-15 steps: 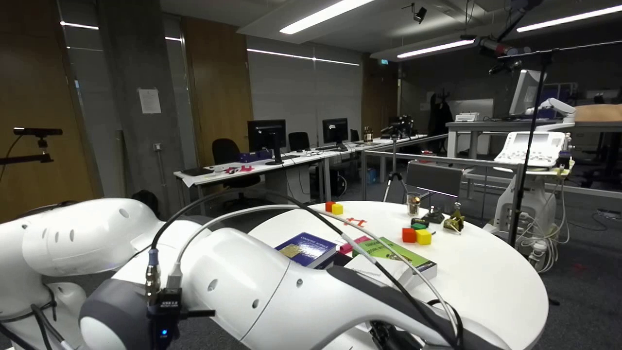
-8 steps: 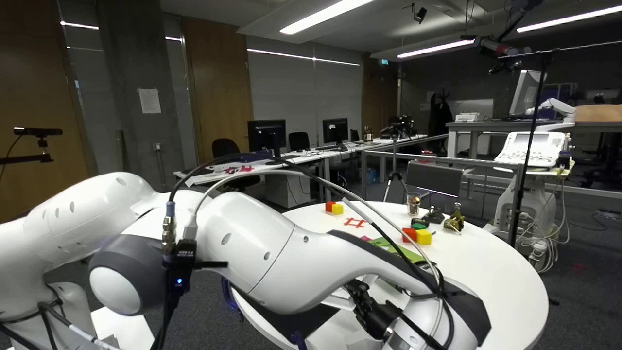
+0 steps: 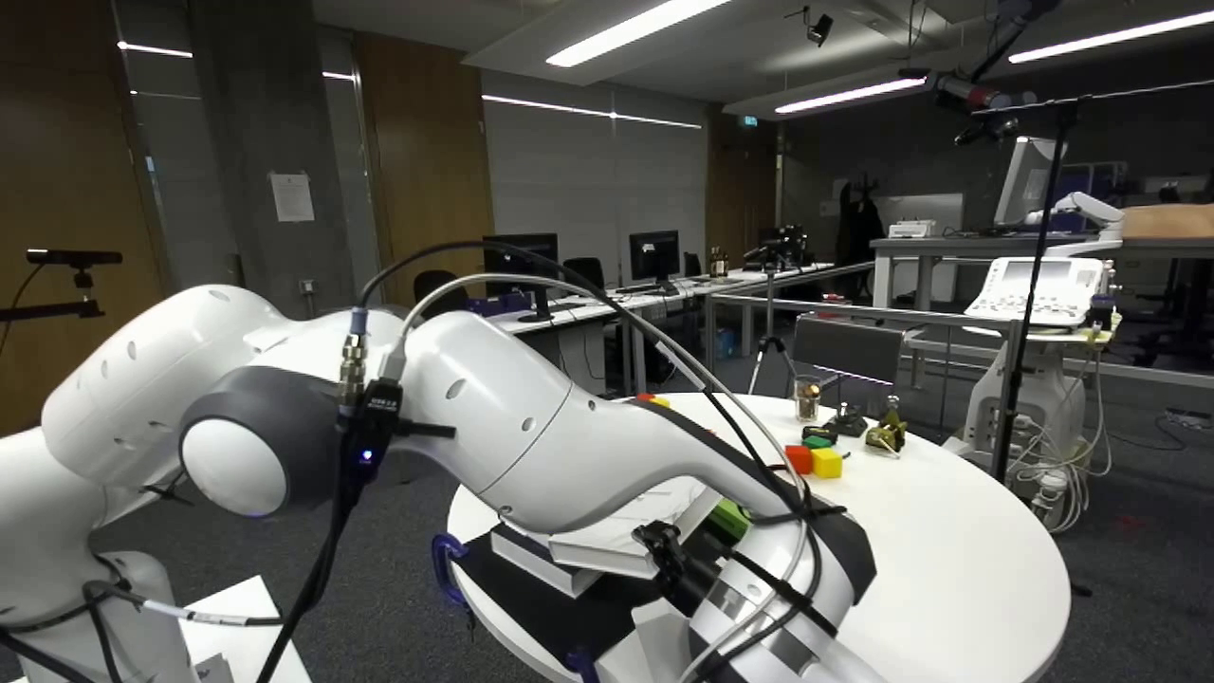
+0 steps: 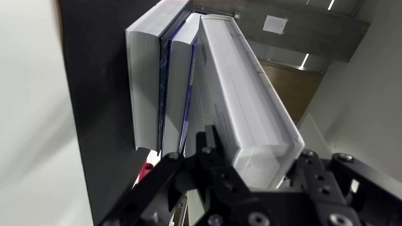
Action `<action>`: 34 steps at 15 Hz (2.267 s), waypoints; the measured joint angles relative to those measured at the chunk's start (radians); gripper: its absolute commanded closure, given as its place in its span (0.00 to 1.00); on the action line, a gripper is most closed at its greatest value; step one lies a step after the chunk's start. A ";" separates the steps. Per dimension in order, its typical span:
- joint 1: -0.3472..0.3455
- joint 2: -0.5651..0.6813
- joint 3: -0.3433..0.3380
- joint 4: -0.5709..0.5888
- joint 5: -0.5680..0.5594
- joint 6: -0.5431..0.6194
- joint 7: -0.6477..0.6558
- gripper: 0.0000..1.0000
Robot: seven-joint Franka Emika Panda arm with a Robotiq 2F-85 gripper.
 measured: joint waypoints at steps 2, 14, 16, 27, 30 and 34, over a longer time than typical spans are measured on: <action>0.019 -0.044 -0.005 -0.075 0.010 0.029 -0.020 0.81; 0.237 -0.259 -0.184 -0.409 0.196 0.041 -0.122 0.81; 0.276 -0.272 -0.209 -0.439 0.238 0.053 -0.122 0.81; 0.469 -0.292 -0.326 -0.541 0.354 0.099 -0.156 0.81; 0.500 -0.292 -0.343 -0.553 0.367 0.100 -0.181 0.81; 0.523 -0.292 -0.352 -0.569 0.388 0.101 -0.205 0.81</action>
